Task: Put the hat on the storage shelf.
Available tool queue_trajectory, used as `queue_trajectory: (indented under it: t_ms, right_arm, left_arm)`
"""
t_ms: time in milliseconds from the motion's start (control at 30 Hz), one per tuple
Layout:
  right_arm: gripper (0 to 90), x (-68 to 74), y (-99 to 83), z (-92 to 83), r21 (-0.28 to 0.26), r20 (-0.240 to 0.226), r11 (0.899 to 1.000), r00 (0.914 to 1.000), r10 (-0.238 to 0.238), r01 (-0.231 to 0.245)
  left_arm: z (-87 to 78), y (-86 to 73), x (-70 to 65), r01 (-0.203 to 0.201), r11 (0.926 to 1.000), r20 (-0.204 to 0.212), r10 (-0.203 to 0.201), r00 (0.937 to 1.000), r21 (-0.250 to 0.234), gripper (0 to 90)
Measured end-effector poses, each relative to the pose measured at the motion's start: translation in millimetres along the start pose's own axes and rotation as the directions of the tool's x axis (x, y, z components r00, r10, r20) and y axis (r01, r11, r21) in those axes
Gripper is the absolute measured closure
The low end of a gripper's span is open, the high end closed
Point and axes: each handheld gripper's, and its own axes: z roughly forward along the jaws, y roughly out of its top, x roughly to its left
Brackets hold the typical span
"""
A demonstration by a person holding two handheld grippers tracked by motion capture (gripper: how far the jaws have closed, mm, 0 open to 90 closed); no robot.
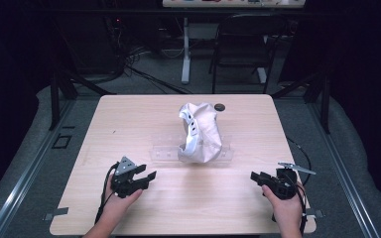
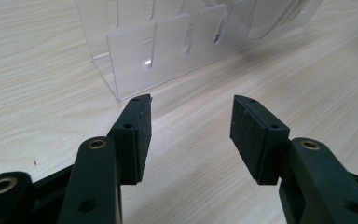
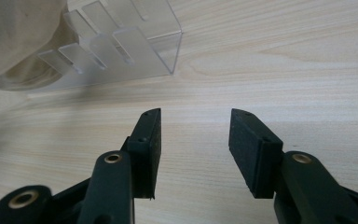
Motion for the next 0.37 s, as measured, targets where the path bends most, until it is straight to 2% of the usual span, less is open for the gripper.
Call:
queue_trajectory:
  t_ms: [167,233,367]
  right_arm:
    - [51.9,-2.4,-4.9,-0.2,-0.041,0.036,0.999,0.9990,-0.027,0.028]
    - [51.5,-2.5,-7.3,0.9,-0.049,0.055,0.997,0.9970,-0.055,0.058]
    - [50.2,-2.3,-11.5,4.7,-0.055,0.073,0.994,0.9937,-0.086,0.090]
  left_arm:
    - [3.3,0.8,-4.8,-0.013,0.9999,0.002,0.013,0.9999,-0.007,49.3]
    - [5.2,1.7,-7.2,-0.021,0.9997,0.007,0.021,0.9997,-0.009,49.5]
    - [14.3,8.1,-13.6,-0.011,0.9997,0.032,0.011,0.9994,-0.020,49.7]
